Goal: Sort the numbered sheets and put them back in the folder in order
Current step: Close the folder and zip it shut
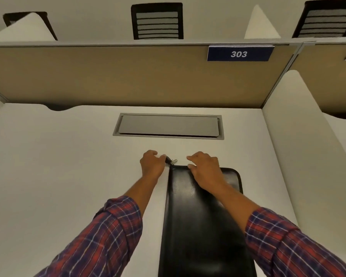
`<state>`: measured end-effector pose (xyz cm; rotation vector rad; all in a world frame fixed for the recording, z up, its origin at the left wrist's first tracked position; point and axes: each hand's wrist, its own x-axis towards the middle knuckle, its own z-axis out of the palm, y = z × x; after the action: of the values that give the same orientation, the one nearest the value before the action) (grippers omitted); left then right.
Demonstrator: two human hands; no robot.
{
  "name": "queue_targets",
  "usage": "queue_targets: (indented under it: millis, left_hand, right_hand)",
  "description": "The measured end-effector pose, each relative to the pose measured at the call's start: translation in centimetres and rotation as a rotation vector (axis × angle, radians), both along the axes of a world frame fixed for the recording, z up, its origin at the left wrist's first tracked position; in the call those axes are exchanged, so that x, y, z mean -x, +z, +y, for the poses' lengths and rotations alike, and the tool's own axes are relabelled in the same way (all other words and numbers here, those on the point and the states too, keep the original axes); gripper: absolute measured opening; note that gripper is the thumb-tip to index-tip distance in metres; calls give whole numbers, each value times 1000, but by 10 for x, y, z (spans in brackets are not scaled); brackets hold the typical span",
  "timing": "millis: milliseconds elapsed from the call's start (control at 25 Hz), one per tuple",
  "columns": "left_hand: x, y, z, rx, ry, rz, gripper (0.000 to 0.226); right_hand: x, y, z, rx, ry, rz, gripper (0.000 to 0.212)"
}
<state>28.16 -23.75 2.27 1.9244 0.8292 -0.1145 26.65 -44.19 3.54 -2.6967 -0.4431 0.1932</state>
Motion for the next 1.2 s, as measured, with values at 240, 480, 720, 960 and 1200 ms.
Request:
queue_targets:
  millis: [240, 480, 720, 960, 1200]
  left_hand:
    - [-33, -10, 1, 96, -24, 65, 31]
    - [-29, -14, 7, 109, 27, 22, 27]
    - [-24, -10, 5, 21, 12, 0, 21]
    - [-19, -8, 11, -41, 13, -13, 17]
    - [-14, -9, -3, -321, -109, -34, 19]
  right_hand:
    - [-64, -19, 39, 139, 228, 80, 35]
    - [-83, -26, 49, 183, 403, -2, 16]
    - [-86, -27, 14, 211, 501, -91, 15]
    - [-80, -19, -67, 256, 415, -34, 11]
    - [-53, -23, -148, 170, 94, 121, 12]
